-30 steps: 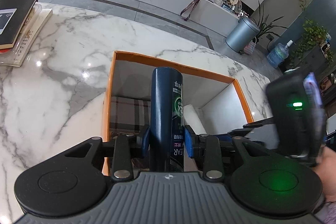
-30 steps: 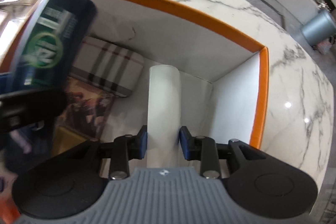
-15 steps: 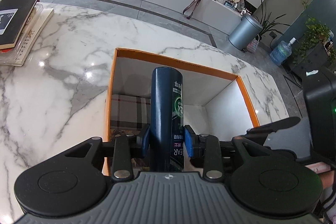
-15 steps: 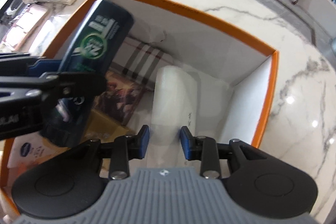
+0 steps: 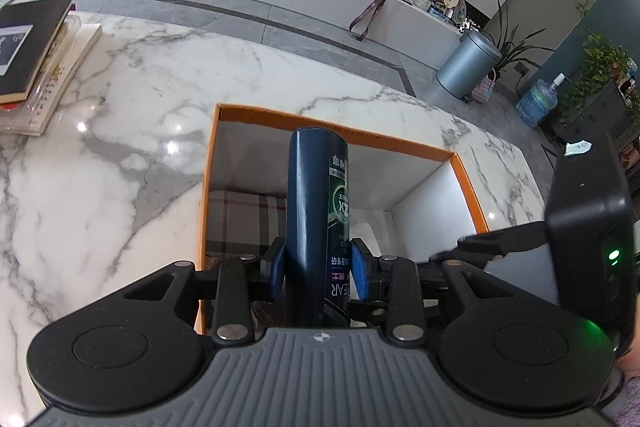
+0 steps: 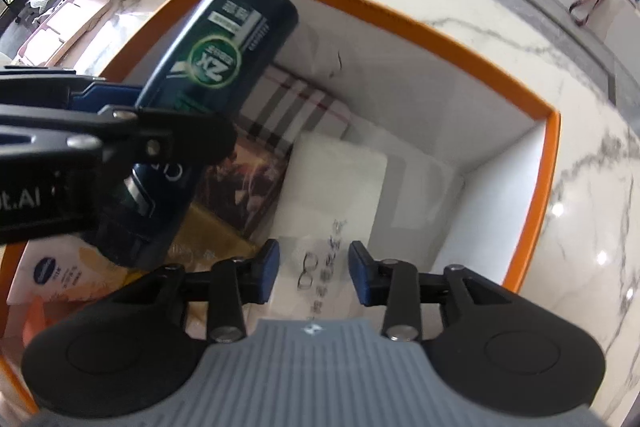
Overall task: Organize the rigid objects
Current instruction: 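Lower the white roll into the box with the right tool while the left tool holds the spray can above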
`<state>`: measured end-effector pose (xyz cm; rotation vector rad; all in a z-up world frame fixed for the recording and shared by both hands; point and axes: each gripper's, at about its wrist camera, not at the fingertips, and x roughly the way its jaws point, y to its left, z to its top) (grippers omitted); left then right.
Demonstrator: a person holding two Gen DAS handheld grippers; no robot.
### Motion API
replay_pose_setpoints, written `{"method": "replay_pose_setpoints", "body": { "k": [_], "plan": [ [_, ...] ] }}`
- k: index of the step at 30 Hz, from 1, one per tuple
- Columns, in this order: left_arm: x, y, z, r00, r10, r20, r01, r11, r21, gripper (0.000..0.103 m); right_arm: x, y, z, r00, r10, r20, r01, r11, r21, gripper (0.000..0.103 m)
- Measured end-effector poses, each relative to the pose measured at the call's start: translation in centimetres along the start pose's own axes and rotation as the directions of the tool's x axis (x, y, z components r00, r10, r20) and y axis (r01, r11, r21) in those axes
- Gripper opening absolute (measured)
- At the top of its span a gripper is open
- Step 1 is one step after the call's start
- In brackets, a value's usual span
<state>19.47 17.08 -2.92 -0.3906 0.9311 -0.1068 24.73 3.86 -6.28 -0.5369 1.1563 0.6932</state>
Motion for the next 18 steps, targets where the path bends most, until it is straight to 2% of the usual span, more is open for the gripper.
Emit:
{"method": "replay_pose_setpoints", "body": {
  "k": [3, 7, 9, 18],
  "plan": [
    [-0.1, -0.1, 0.1, 1.000, 0.028, 0.007, -0.029, 0.999, 0.015, 0.038, 0.7, 0.3, 0.4, 0.999, -0.045, 0.019, 0.046, 0.999, -0.009, 0.061],
    [-0.2, 0.4, 0.4, 1.000, 0.021, 0.008, -0.021, 1.000, -0.007, 0.037, 1.5, -0.9, 0.8, 1.000, -0.018, -0.016, 0.019, 0.995, 0.097, 0.060],
    [-0.1, 0.5, 0.4, 1.000, 0.020, 0.006, -0.020, 1.000, -0.012, 0.037, 1.4, -1.6, 1.1, 0.999, -0.038, -0.025, 0.042, 0.989, 0.143, 0.060],
    [0.1, 0.4, 0.4, 1.000, 0.014, 0.000, -0.014, 1.000, -0.018, 0.037, 1.5, -2.4, 2.2, 0.997, -0.073, 0.019, 0.066, 0.963, 0.262, 0.058]
  ]
}}
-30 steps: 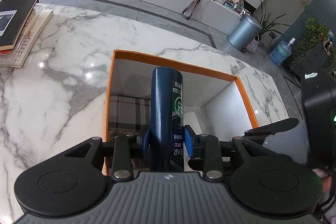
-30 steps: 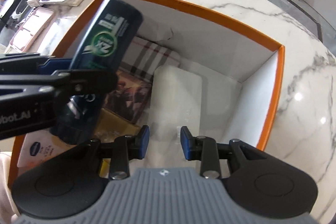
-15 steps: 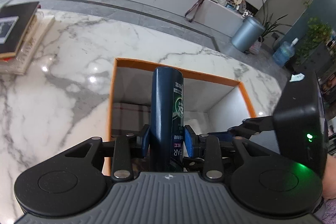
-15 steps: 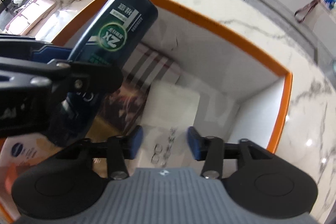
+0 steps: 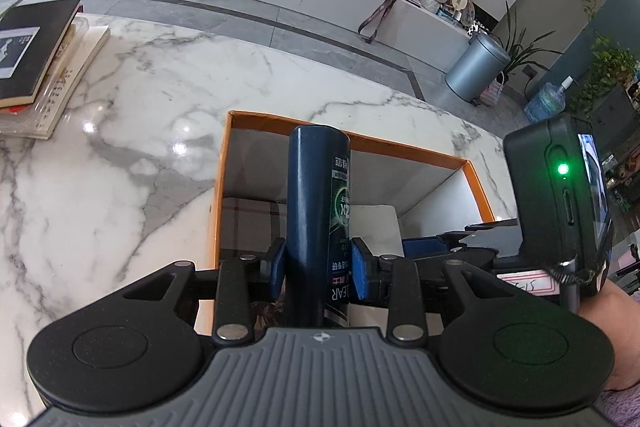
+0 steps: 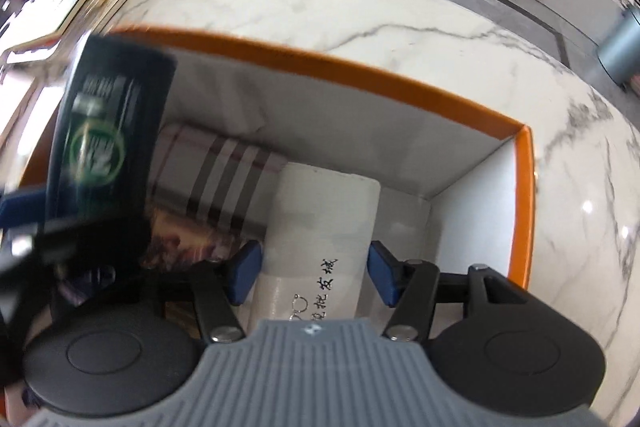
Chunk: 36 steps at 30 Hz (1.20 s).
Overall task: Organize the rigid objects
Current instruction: 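Lower the white roll into the box with the right tool while the left tool holds the spray can above, then open the right tool to release the white roll and withdraw it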
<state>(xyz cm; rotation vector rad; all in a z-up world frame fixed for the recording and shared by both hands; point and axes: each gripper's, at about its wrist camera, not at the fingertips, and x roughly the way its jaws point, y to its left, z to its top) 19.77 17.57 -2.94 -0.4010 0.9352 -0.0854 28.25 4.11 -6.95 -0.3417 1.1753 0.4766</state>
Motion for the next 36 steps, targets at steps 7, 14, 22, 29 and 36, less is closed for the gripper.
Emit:
{"method": "replay_pose_setpoints", "body": {
  "k": [7, 14, 22, 29, 36],
  "plan": [
    [-0.2, -0.1, -0.1, 1.000, -0.010, 0.001, 0.010, 1.000, -0.012, 0.037, -3.9, -1.4, -1.1, 0.994, 0.082, 0.071, -0.080, 0.996, -0.025, 0.056],
    [-0.5, -2.3, -0.7, 0.998, -0.062, -0.018, 0.062, 0.998, 0.021, 0.037, -10.2, -4.3, -4.5, 0.951, 0.091, 0.295, -0.101, 0.995, 0.018, 0.060],
    [3.3, -4.7, 0.2, 0.996, 0.067, -0.060, -0.062, 0.994, 0.084, 0.037, -12.7, -8.7, -10.4, 0.909, 0.026, 0.416, -0.140, 0.959, 0.246, 0.060],
    [6.6, -5.9, 0.2, 0.982, 0.178, -0.059, -0.169, 0.977, 0.133, 0.037, -10.4, -9.9, -12.1, 0.908, 0.062, 0.415, -0.216, 0.917, 0.334, 0.060],
    [7.1, -6.4, 0.0, 0.982, 0.170, -0.081, -0.160, 0.980, 0.120, 0.038, -8.7, -10.1, -12.8, 0.913, 0.092, 0.397, -0.240, 0.909, 0.340, 0.060]
  ]
}}
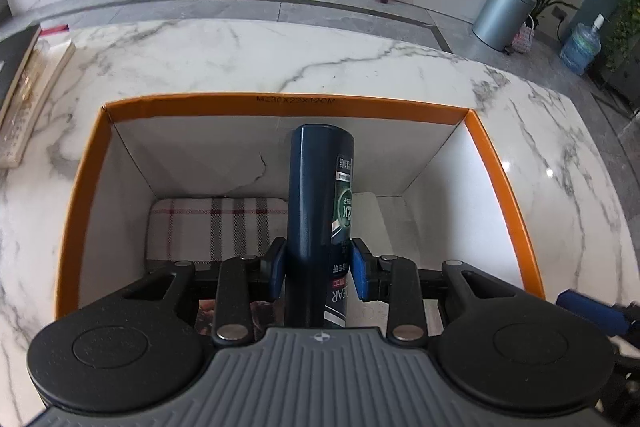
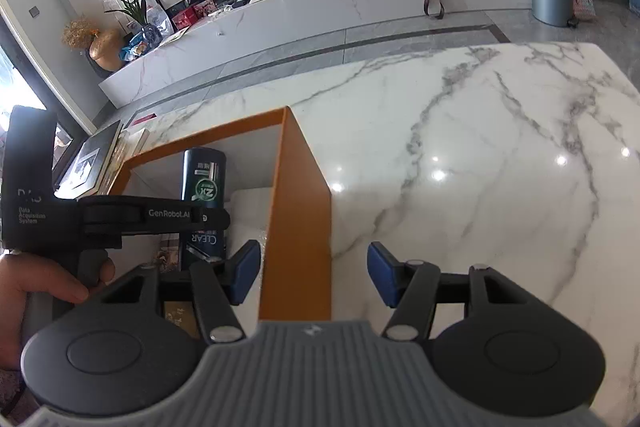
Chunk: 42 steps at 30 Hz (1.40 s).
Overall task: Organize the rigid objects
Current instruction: 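Open the right tool to release the white roll and withdraw it, then lower the black spray can into the box beside the roll with the left tool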
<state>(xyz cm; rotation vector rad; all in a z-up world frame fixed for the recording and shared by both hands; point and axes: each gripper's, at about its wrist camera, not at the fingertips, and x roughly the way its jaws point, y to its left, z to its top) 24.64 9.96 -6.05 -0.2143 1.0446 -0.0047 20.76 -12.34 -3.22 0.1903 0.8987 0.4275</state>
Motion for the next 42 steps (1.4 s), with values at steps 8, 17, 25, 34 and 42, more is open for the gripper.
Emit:
{"method": "replay_pose_setpoints", "body": {
  "k": [8, 17, 25, 34, 42],
  "plan": [
    [-1.0, -0.4, 0.3, 0.999, -0.051, -0.006, 0.050, 0.998, -0.044, 0.037, 0.1, -0.4, -0.3, 0.999, 0.033, 0.005, -0.033, 0.999, -0.006, 0.060],
    [0.6, -2.0, 0.2, 0.966, -0.239, -0.099, 0.219, 0.960, -0.172, 0.036, -0.2, -0.8, -0.4, 0.999, 0.053, 0.008, -0.053, 0.998, 0.017, 0.060],
    [2.3, -2.4, -0.3, 0.961, -0.229, -0.153, 0.202, 0.964, -0.174, 0.036, -0.2, -0.7, -0.5, 0.998, 0.055, 0.006, -0.055, 0.998, 0.006, 0.060],
    [0.7, -2.8, -1.0, 0.973, -0.194, -0.122, 0.187, 0.980, -0.064, 0.035, 0.2, -0.3, -0.9, 0.999, 0.049, -0.013, -0.049, 0.999, -0.018, 0.060],
    [-3.3, -3.2, -2.1, 0.992, -0.125, -0.027, 0.127, 0.990, 0.058, 0.032, -0.3, 0.6, -1.0, 0.999, 0.024, -0.029, -0.026, 0.998, -0.055, 0.060]
  ]
}}
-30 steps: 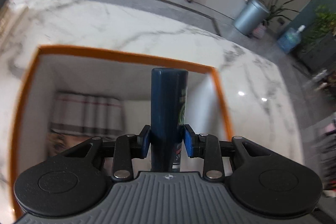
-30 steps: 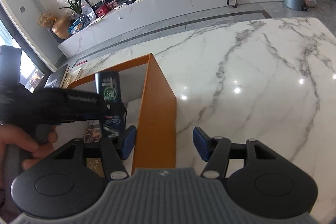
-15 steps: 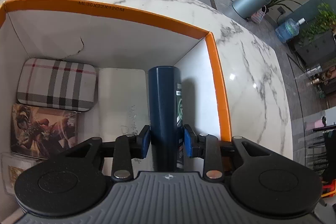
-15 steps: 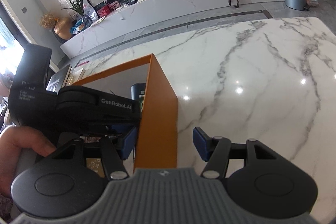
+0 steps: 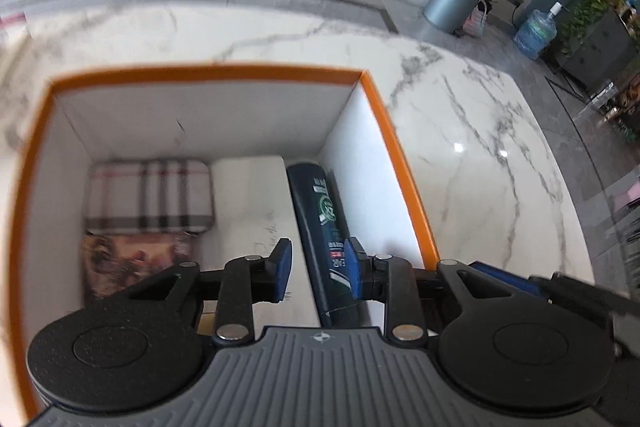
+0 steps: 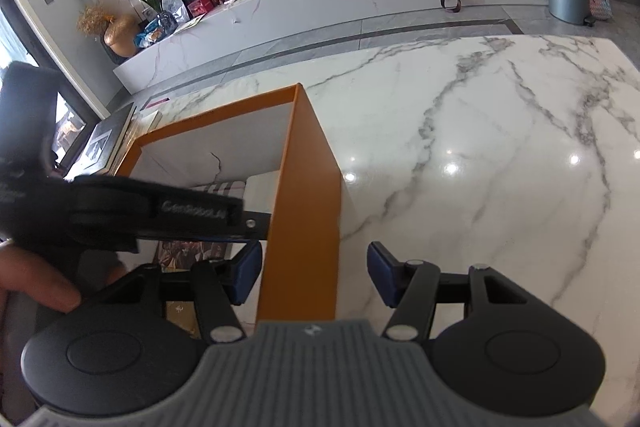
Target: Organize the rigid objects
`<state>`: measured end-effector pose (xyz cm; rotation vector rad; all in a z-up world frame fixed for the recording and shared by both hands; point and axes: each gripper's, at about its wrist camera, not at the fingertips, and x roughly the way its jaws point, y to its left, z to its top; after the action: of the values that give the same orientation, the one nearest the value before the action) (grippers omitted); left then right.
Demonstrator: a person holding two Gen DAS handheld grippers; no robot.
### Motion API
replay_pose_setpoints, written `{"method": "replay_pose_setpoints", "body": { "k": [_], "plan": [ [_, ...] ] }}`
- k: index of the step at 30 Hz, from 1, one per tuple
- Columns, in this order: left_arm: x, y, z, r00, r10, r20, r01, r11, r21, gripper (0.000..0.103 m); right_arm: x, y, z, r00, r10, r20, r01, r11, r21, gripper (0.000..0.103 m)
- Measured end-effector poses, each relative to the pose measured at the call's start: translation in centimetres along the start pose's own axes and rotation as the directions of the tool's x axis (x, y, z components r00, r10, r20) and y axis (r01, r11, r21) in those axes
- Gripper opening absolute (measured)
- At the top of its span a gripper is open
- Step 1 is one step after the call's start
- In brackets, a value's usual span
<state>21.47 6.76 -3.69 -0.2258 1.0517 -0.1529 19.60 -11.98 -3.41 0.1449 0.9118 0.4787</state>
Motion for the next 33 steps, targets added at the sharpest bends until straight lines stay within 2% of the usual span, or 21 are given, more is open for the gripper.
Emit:
{"method": "replay_pose_setpoints", "body": {
  "k": [6, 11, 17, 20, 22, 24, 26, 27, 28, 30, 32, 33],
  "plan": [
    [-6.0, -0.2, -1.3, 0.989, 0.017, 0.147, -0.022, 0.999, 0.035, 0.032, -2.5, 2.0, 0.0, 1.000, -0.003, 0.025, 0.004, 0.999, -0.044, 0.060],
    [-11.3, -0.8, -3.5, 0.962, 0.023, 0.273, -0.046, 0.996, 0.079, 0.032, -5.8, 3.9, -0.4, 0.998, 0.010, 0.070, -0.005, 0.997, -0.072, 0.061],
    [-16.5, -2.0, -6.7, 0.902, 0.084, 0.424, -0.140, 0.985, 0.102, 0.034, -9.7, 6.4, -1.8, 0.994, 0.018, 0.111, -0.004, 0.993, -0.122, 0.065],
    [-18.1, -2.7, -8.2, 0.883, 0.115, 0.455, -0.181, 0.978, 0.104, 0.040, -11.4, 7.5, -2.7, 0.992, 0.018, 0.126, 0.000, 0.990, -0.143, 0.066],
    [-18.9, -2.9, -9.1, 0.870, 0.123, 0.477, -0.196, 0.975, 0.105, 0.048, -12.5, 8.2, -3.3, 0.991, 0.016, 0.134, 0.005, 0.987, -0.159, 0.070],
    [-19.8, -3.2, -10.1, 0.844, 0.137, 0.519, -0.218, 0.971, 0.099, 0.055, -13.6, 8.8, -4.0, 0.989, 0.016, 0.144, 0.010, 0.984, -0.177, 0.073],
    [-20.4, -3.6, -11.1, 0.808, 0.179, 0.562, -0.260, 0.963, 0.068, 0.059, -14.6, 9.4, -4.5, 0.988, 0.020, 0.151, 0.010, 0.981, -0.194, 0.074],
    [-20.7, -3.7, -11.6, 0.795, 0.197, 0.573, -0.269, 0.962, 0.043, 0.065, -15.0, 9.6, -4.8, 0.988, 0.023, 0.151, 0.009, 0.979, -0.204, 0.075],
    [-21.0, -3.7, -12.0, 0.790, 0.210, 0.577, -0.269, 0.963, 0.016, 0.073, -15.3, 9.8, -5.0, 0.988, 0.023, 0.152, 0.010, 0.977, -0.213, 0.078],
    [-21.0, -3.8, -12.9, 0.781, 0.232, 0.580, -0.267, 0.963, -0.026, 0.080, -16.0, 10.0, -5.6, 0.987, 0.019, 0.160, 0.019, 0.972, -0.233, 0.078],
    [-20.5, -3.9, -13.6, 0.800, 0.270, 0.536, -0.297, 0.954, -0.037, 0.084, -16.6, 10.0, -6.4, 0.986, 0.008, 0.168, 0.035, 0.967, -0.251, 0.080],
    [-20.1, -4.1, -13.9, 0.804, 0.303, 0.511, -0.326, 0.944, -0.046, 0.087, -16.7, 9.9, -6.7, 0.985, 0.000, 0.172, 0.045, 0.965, -0.257, 0.081]
  ]
}}
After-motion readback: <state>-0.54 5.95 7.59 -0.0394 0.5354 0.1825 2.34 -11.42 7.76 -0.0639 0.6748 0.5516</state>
